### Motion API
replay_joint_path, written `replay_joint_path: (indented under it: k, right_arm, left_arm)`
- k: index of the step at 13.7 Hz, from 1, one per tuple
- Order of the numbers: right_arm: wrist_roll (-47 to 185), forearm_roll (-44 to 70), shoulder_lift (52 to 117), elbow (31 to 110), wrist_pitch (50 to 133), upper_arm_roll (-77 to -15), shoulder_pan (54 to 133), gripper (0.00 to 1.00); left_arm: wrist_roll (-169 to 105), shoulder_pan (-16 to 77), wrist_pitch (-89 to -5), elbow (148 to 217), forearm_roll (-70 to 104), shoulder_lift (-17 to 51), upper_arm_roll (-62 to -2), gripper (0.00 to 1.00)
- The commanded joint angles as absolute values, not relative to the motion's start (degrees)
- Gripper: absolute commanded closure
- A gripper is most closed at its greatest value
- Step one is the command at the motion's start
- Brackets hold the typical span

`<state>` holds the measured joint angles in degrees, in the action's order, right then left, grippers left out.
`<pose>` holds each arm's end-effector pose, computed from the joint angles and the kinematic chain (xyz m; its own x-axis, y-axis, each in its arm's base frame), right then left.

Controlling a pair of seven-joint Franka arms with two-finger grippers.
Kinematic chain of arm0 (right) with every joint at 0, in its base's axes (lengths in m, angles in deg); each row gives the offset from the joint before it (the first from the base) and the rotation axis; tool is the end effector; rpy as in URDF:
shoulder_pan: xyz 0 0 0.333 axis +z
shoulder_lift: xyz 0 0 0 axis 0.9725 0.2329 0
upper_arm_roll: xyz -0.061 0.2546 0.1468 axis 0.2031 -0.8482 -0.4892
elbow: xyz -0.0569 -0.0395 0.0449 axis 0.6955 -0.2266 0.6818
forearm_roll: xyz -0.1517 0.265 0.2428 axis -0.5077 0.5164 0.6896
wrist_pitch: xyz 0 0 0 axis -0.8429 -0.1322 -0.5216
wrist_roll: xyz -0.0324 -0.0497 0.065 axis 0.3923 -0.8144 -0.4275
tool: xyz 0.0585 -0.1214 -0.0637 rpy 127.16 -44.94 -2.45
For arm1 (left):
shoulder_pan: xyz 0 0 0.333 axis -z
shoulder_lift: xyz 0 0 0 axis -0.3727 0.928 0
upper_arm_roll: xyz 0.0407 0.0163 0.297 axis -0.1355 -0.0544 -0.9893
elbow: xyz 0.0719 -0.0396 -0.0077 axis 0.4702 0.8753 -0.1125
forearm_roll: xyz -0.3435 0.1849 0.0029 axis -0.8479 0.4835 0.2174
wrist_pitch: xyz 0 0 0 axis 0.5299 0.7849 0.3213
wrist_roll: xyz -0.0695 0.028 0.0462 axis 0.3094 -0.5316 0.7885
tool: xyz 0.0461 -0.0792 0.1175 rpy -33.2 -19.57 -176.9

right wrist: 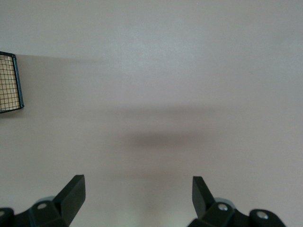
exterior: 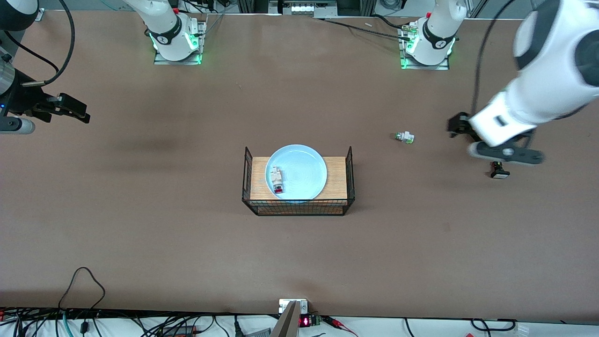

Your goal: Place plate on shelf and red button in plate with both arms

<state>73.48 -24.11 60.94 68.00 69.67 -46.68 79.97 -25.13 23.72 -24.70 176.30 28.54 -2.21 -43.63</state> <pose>0.5514 -0.0122 0.5160 0.9983 -0.0164 -0.0567 -0.0165 -0.9999 -0.0021 0.5724 -0.0778 0.4831 0.9826 -0.1603 -0.0940 -0.1640 -0.9859 -0.0332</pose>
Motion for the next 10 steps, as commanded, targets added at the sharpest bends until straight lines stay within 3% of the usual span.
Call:
replay_joint_path:
  k: [1, 3, 10]
  right_arm:
    - [72.71, -24.4, 61.15, 66.73, 68.52, -46.76, 80.22, 0.0]
    - [72.88, -24.4, 61.15, 66.73, 68.52, -47.55, 80.22, 0.0]
    - [72.88, -24.58, 61.07, 66.73, 68.52, -47.73, 80.93, 0.0]
  left_arm:
    - [-23.94, 21.63, -31.6, 187.84, 27.16, -10.5, -44.01, 0.0]
    - [-23.51, 22.14, -32.31, 189.16, 23.48, -10.59, -46.46, 0.0]
    - [-23.94, 22.67, -31.7, 189.35, 24.08, -11.47, -46.83, 0.0]
